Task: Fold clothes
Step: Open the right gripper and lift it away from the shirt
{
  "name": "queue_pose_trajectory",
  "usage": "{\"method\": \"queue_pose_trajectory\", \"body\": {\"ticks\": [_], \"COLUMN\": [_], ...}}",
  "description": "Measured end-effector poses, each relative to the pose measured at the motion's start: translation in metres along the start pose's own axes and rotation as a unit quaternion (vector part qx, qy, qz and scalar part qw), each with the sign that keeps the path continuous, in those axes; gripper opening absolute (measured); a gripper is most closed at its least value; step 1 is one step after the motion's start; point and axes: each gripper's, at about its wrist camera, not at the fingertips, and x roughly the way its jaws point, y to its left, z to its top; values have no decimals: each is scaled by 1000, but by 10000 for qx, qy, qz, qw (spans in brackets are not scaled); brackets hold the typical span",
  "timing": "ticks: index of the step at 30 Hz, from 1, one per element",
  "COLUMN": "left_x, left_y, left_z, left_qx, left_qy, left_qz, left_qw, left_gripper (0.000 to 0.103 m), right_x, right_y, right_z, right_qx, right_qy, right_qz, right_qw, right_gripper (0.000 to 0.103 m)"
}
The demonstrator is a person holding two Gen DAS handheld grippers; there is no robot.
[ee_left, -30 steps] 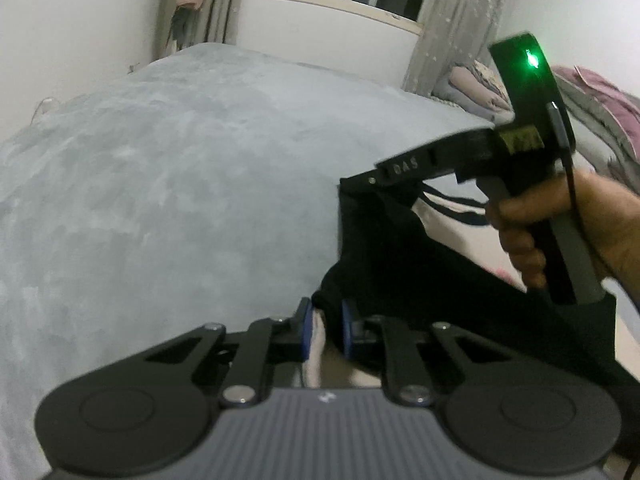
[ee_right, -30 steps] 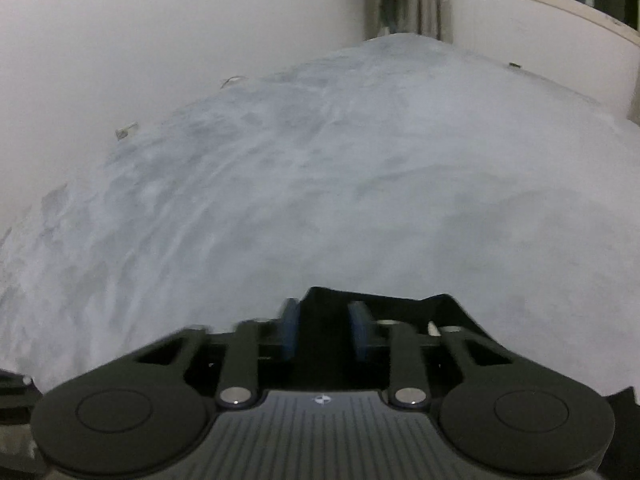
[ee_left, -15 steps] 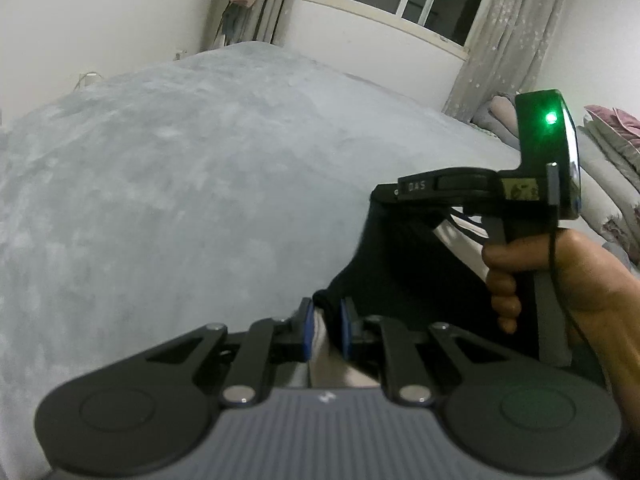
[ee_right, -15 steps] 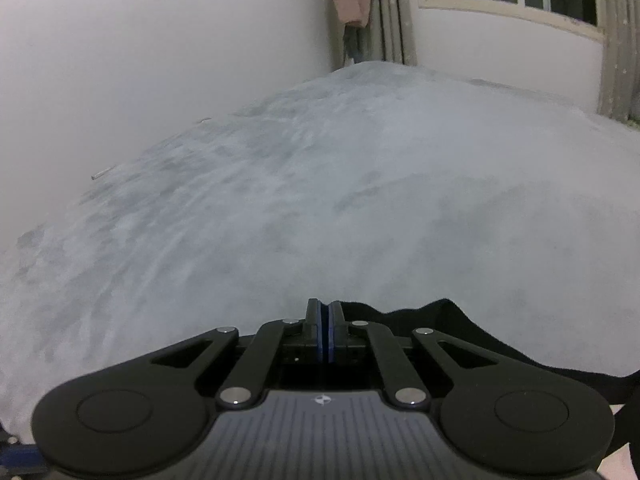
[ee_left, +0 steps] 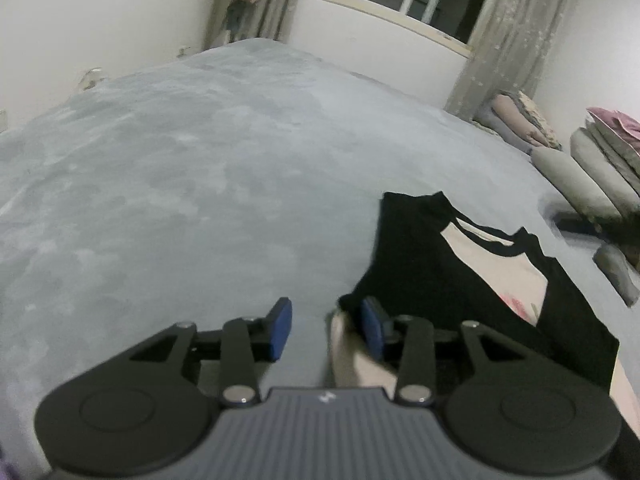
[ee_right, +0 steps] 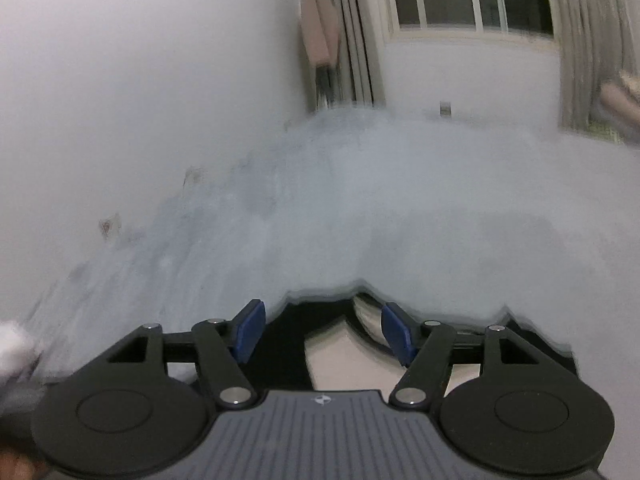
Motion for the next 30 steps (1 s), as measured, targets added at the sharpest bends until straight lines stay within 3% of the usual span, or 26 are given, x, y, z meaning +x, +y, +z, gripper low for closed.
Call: {"method": "queue_pose_trajectory", "body": {"ticks": [3, 7, 10, 14, 20, 26, 30], "left_x": [-19, -55, -72, -75, -98, -118, -130], "left_y": [-8, -36, -61, -78, -60, -52, -41], "left_z": [-5, -31, -62, -98, -106, -113, -119], "left_qx": [150, 618, 1077, 1702, 1394, 1519, 1309], "left_qy": [50, 48, 160, 290, 349, 351, 380], "left_qz": [86, -156, -209, 195, 240, 516, 443], "left_qw": [9998, 9980, 9938, 9848, 9893, 9864, 9897], "left_gripper": [38, 38, 40, 41, 42, 43, 44], "right_x": [-45, -95, -105, -119, -149, -175, -188], "right_y": [-15, -32, -39, -33, -17, -14, -13], "right_z": [-35, -84, -120, -161, -183, -201, -209], "right_qx": [325, 569, 772, 363, -100, -183, -216], "right_qy": [498, 705, 933, 840, 843, 882, 978], "right_qz": [283, 249, 60, -188, -681, -801, -813], "right_qw": [9978, 9956, 9926, 9956, 9941, 9927, 9916], "right_gripper": [65, 69, 69, 69, 69, 69, 69]}}
